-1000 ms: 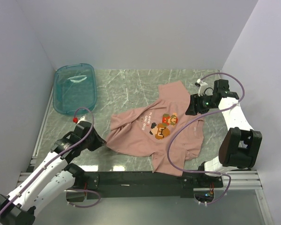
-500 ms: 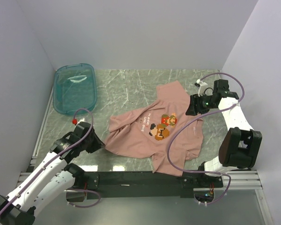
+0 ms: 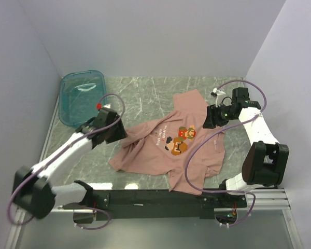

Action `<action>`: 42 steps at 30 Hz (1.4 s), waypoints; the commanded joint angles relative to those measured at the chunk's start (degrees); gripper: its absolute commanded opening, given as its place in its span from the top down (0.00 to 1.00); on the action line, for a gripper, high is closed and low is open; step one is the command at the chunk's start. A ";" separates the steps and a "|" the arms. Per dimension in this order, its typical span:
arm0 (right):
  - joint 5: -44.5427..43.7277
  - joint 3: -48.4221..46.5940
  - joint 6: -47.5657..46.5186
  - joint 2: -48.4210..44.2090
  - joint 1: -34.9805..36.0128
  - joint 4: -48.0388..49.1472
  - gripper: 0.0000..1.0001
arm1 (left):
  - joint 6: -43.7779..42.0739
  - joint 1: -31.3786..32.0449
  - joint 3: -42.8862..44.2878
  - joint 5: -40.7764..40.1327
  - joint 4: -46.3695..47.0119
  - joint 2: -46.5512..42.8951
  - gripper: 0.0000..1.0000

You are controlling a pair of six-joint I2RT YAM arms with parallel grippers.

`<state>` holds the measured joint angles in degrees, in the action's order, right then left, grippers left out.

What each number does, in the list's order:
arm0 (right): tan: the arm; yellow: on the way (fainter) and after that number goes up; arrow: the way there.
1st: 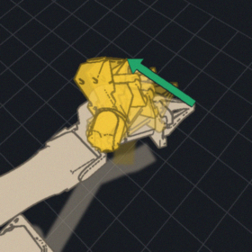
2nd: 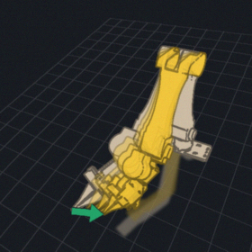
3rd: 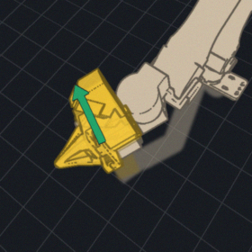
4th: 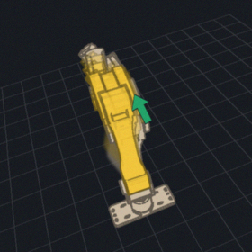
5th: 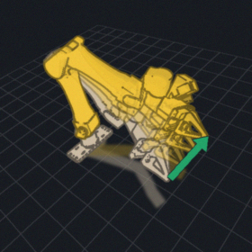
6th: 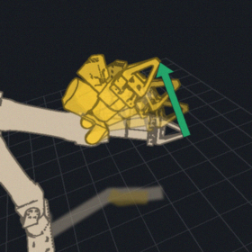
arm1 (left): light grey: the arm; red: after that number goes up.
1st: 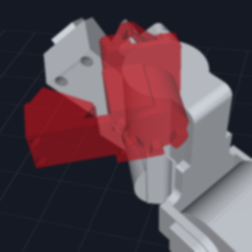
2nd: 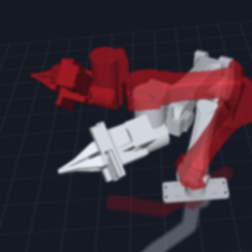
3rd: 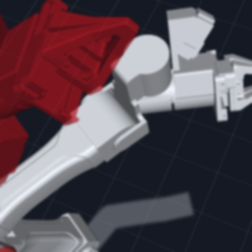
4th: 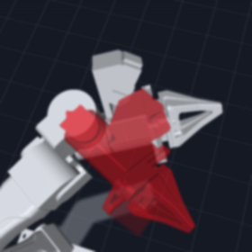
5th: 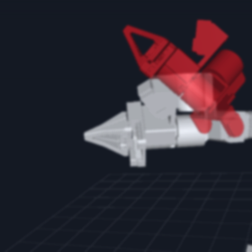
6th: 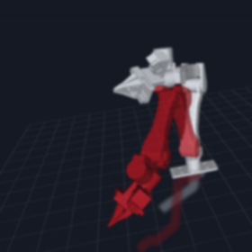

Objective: Fold and stack the t-shirts

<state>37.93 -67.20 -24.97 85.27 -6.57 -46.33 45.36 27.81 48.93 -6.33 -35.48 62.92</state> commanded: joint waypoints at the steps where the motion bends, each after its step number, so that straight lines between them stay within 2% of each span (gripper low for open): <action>1: 0.12 -1.88 -0.60 -1.86 0.33 -0.43 0.38 | -6.60 -1.79 5.19 2.19 7.88 8.52 0.43; 2: -0.05 -1.27 -0.60 -2.65 0.41 -0.26 0.38 | -7.65 -1.80 6.61 2.98 7.80 12.28 0.43; 6: -0.05 0.31 -0.52 -3.89 0.33 0.53 0.38 | -9.50 -1.80 10.83 3.43 5.34 18.11 0.45; 19: 1.35 -0.65 0.54 -1.70 0.33 1.06 0.38 | -11.88 -0.22 6.28 4.05 -0.29 15.83 0.45; 27: 1.53 -0.48 0.89 -1.51 0.50 1.15 0.38 | -13.02 4.26 8.98 0.01 -0.20 22.86 0.45; 30: 1.44 0.22 0.80 -2.13 0.59 1.24 0.38 | -13.28 4.97 10.48 -3.51 -0.29 26.72 0.53; 32: 1.35 0.66 0.80 -2.57 0.59 1.24 0.38 | -13.28 5.23 12.15 -5.88 -0.90 28.57 0.72; 33: 1.27 0.75 0.71 -2.92 0.59 1.15 0.38 | -13.37 5.23 13.38 -7.98 -1.16 28.93 0.89; 35: 1.09 1.02 0.54 -3.27 0.59 1.15 0.38 | -14.07 5.41 14.87 -9.49 -1.78 28.84 0.98; 39: 1.09 1.19 0.62 -3.54 0.68 1.24 0.38 | -16.35 5.24 20.40 -13.35 -3.27 27.61 1.00; 42: 1.09 0.76 0.71 -3.10 0.59 1.15 0.38 | -18.99 3.75 24.01 -13.36 -3.19 28.66 1.00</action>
<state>38.59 -66.28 -24.49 84.12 -6.28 -46.06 29.87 32.67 68.10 -16.58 -38.65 92.84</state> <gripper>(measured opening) 0.621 0.012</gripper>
